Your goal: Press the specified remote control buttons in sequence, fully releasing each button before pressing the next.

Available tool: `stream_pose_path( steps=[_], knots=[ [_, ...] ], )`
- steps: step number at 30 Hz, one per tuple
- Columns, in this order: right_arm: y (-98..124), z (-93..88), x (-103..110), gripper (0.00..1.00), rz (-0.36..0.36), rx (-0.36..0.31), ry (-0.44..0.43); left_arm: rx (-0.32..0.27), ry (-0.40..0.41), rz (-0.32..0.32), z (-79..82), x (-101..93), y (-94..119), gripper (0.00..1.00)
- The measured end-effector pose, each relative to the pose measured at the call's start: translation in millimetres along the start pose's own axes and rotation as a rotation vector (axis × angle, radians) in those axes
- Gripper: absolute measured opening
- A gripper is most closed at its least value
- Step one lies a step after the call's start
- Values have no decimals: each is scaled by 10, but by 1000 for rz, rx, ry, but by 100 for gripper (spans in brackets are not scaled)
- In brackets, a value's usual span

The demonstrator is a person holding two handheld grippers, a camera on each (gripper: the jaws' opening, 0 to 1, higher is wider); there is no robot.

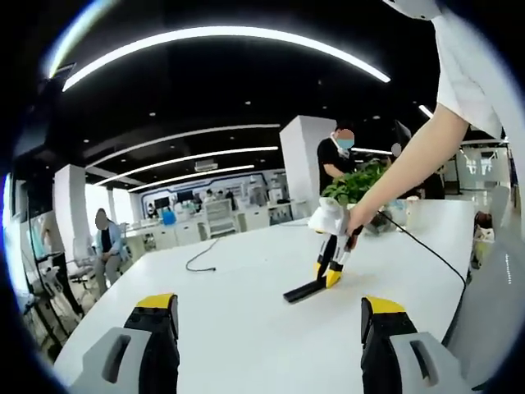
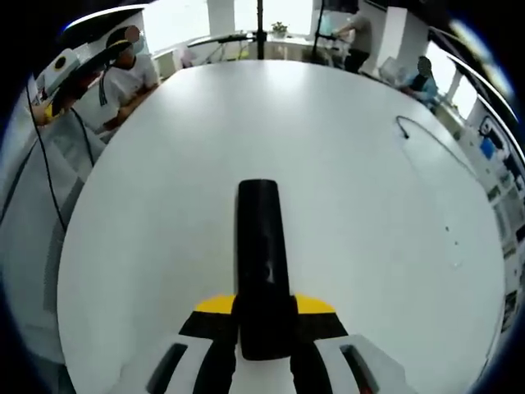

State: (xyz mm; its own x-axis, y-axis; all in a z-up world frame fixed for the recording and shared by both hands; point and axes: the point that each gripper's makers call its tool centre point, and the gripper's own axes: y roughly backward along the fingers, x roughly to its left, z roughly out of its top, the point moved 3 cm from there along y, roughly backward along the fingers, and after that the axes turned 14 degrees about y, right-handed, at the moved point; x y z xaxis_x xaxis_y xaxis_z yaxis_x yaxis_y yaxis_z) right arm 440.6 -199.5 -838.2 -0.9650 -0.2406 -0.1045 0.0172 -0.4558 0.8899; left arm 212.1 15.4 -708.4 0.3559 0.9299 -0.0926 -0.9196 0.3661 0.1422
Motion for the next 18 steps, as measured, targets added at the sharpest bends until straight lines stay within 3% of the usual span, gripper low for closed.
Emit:
stream_pose_path(
  steps=[3,4,7,13,18],
  knots=[
    [-3,-7,-17,22,0,2,3,16,-9,-19,-23,-25,-2,95],
    [-4,-9,-25,22,0,1,4,22,-6,-27,35,-164,-46,95],
    [-2,-6,-31,22,0,-1,1,18,7,-39,88,-259,-79,95],
    [-7,3,-29,22,-3,8,2,16,46,-45,90,-246,-78,95],
    [-7,10,-25,22,-6,16,0,19,18,-23,86,-221,-64,95]
  ],
)
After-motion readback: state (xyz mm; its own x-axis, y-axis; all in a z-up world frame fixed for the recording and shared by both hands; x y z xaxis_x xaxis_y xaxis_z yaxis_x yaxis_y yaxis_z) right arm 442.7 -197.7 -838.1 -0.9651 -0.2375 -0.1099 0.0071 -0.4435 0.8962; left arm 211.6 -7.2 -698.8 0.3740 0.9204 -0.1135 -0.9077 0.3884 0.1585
